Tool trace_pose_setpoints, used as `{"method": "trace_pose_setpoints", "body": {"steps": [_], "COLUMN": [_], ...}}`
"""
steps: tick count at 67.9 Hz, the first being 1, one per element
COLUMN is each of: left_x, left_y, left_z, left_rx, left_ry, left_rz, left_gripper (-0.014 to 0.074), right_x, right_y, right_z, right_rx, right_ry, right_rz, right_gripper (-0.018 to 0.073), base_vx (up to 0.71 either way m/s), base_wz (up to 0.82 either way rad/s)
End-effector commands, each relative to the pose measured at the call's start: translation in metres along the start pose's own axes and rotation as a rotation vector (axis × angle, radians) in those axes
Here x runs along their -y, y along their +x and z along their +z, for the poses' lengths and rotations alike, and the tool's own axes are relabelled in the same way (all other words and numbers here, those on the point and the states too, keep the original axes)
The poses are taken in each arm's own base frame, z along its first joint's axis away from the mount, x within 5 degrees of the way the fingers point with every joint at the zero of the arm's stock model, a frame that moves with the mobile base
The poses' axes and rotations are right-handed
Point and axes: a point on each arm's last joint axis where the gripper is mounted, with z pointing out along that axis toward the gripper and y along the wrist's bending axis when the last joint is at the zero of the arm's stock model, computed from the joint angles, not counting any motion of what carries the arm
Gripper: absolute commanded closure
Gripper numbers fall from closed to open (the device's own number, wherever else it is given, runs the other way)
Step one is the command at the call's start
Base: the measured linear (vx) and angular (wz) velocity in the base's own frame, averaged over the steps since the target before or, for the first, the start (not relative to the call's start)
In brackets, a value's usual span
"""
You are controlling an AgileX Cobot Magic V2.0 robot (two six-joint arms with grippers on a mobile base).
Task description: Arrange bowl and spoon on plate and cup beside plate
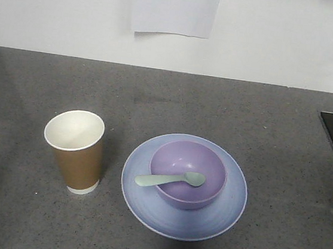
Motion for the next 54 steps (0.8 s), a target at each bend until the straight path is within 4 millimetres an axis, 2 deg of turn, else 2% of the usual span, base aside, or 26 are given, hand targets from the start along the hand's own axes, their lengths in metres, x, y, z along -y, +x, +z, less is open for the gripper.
{"method": "trace_pose_setpoints", "body": {"steps": [1,8,23,54], "left_x": [-0.001,-0.002,-0.004,-0.004], "left_y": [0.003,0.021,0.046,0.045], "left_z": [-0.006,-0.011,-0.014,-0.014], "left_rx": [0.113,0.123,0.184,0.194], "left_ry": [0.005,0.005,0.012,0.014], "left_rz": [-0.002,0.016,0.026,0.016], "left_gripper": [0.0604,0.0604,0.0603,0.0603], "right_x": [0.001,0.001,0.001,0.001], "right_y": [-0.013,-0.013,-0.013,-0.013], "right_z": [-0.004,-0.004,-0.004,-0.004], "right_rx": [0.085,0.085,0.084,0.086], "right_ry": [0.012,0.012,0.012,0.012], "right_rz": [-0.012,-0.012,-0.012,-0.011], "right_gripper": [0.0570,0.0570,0.0570,0.0570], "base_vx": [0.00,0.00,0.00,0.00], "base_wz": [0.00,0.00,0.00,0.00]}}
